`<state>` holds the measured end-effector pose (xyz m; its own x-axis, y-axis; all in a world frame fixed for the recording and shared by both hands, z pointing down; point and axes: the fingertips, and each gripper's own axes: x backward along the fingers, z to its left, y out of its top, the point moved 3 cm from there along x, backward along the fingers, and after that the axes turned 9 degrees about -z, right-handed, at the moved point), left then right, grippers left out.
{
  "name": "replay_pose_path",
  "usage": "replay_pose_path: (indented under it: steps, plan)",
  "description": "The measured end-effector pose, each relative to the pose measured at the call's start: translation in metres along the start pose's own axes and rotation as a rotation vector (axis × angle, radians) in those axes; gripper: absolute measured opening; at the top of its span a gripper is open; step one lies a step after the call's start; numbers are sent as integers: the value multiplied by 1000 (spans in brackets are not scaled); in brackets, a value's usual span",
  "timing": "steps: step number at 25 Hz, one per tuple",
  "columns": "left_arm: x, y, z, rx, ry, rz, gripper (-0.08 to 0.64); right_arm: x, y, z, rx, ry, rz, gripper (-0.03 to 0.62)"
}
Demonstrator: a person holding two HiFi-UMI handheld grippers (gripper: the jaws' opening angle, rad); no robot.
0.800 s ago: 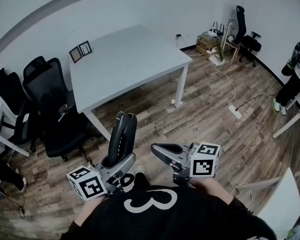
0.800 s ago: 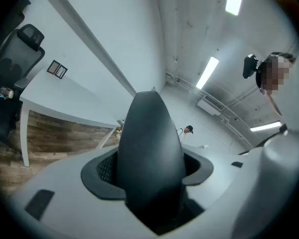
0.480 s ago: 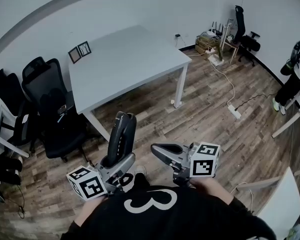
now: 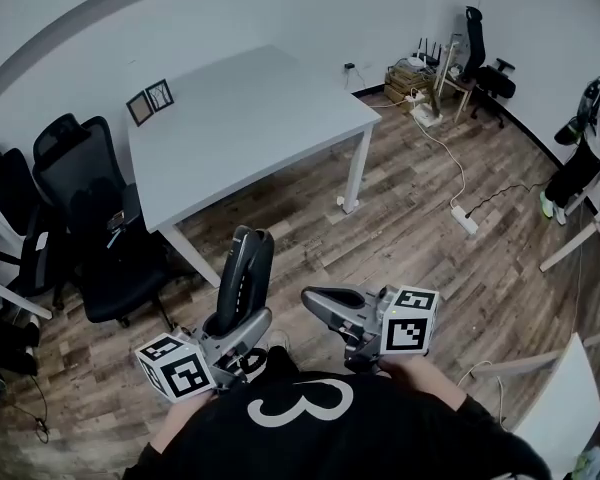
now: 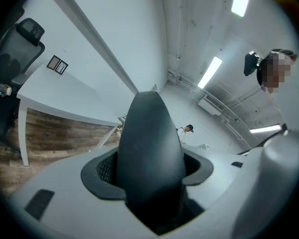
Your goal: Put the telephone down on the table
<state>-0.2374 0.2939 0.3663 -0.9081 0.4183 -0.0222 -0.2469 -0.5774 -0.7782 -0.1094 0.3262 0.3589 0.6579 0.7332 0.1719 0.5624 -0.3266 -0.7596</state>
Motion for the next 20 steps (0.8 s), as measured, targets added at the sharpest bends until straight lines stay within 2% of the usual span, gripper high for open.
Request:
replay_pose_path:
  steps: [10,20]
  plan:
    - [-36,16,59,84,6,60,290,-36,2,-55,-75,-82,12,9]
    - [-87,62,135,118,6,106,290,-101,26,-126,-128,-142,20,9]
